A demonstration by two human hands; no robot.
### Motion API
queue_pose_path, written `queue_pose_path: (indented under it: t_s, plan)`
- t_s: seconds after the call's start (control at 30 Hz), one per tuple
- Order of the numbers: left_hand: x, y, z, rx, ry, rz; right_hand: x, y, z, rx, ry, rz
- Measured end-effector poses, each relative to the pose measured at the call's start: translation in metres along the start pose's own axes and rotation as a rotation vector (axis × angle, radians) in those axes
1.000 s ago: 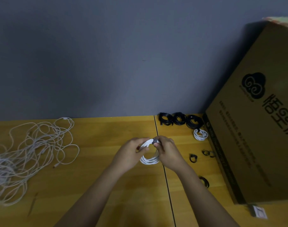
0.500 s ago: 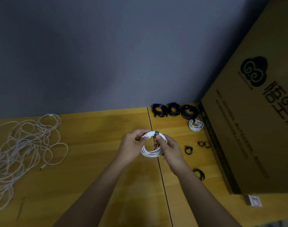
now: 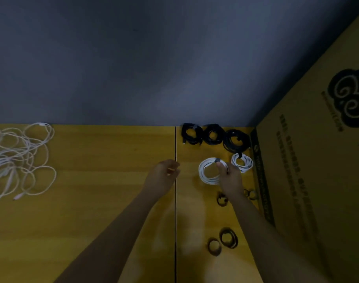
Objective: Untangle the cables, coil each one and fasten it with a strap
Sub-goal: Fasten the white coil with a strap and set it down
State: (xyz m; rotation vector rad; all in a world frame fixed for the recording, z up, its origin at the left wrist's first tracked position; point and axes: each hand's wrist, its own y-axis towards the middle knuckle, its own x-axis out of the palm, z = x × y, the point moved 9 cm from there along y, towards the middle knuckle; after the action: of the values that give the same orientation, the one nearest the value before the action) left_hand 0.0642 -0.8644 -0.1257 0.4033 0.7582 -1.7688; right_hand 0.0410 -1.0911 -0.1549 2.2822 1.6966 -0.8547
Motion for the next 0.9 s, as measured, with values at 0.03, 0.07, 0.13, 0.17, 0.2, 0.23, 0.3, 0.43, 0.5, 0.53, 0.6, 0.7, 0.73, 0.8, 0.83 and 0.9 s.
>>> queue_pose_path:
  t_s: [0.03,0.07,0.13,0.17,0.2,0.23,0.3,0.43,0.5,0.53,0.6,0.7,0.73,0.8,0.83,0.9]
  plan:
    - [0.002,0.003,-0.001,-0.012,0.025,0.007,0.002,0.013,0.005,0.006,-0.034,-0.017]
    - [0.003,0.005,-0.002,-0.024,0.049,0.014,0.005,0.024,0.009,0.011,-0.072,-0.040]
    - [0.004,0.009,-0.006,-0.043,0.075,0.031,0.012,0.039,0.021,0.024,-0.148,-0.094]
    - [0.005,0.010,-0.008,-0.053,0.078,0.040,0.015,0.044,0.027,0.035,-0.197,-0.116]
    - [0.005,0.010,-0.011,-0.060,0.077,0.048,0.017,0.047,0.033,0.054,-0.256,-0.129]
    - [0.006,0.010,-0.013,-0.065,0.073,0.056,0.018,0.050,0.039,0.080,-0.317,-0.131]
    - [0.008,0.010,-0.016,-0.078,0.062,0.065,0.017,0.053,0.048,0.111,-0.380,-0.116]
    - [0.011,0.011,-0.019,-0.087,0.043,0.056,0.017,0.046,0.049,0.028,-0.470,-0.108]
    - [0.012,0.012,-0.019,-0.083,0.043,0.059,0.014,0.038,0.045,-0.018,-0.510,-0.070]
    - [0.013,0.013,-0.018,-0.085,0.041,0.063,0.012,0.033,0.043,-0.034,-0.530,-0.042]
    - [0.013,0.013,-0.018,-0.088,0.039,0.074,0.013,0.024,0.039,-0.056,-0.584,-0.015]
    - [0.014,0.012,-0.017,-0.097,0.050,0.088,0.020,0.021,0.045,-0.031,-0.608,-0.062]
    - [0.015,0.011,-0.017,-0.099,0.054,0.089,0.021,0.023,0.047,-0.019,-0.598,-0.073]
    - [0.017,0.007,-0.017,-0.097,0.072,0.086,0.019,0.028,0.050,0.002,-0.591,-0.086]
    - [0.018,0.005,-0.016,-0.096,0.084,0.088,0.018,0.031,0.051,0.003,-0.604,-0.095]
    - [0.015,0.003,-0.017,-0.099,0.100,0.096,0.018,0.033,0.051,-0.001,-0.640,-0.114]
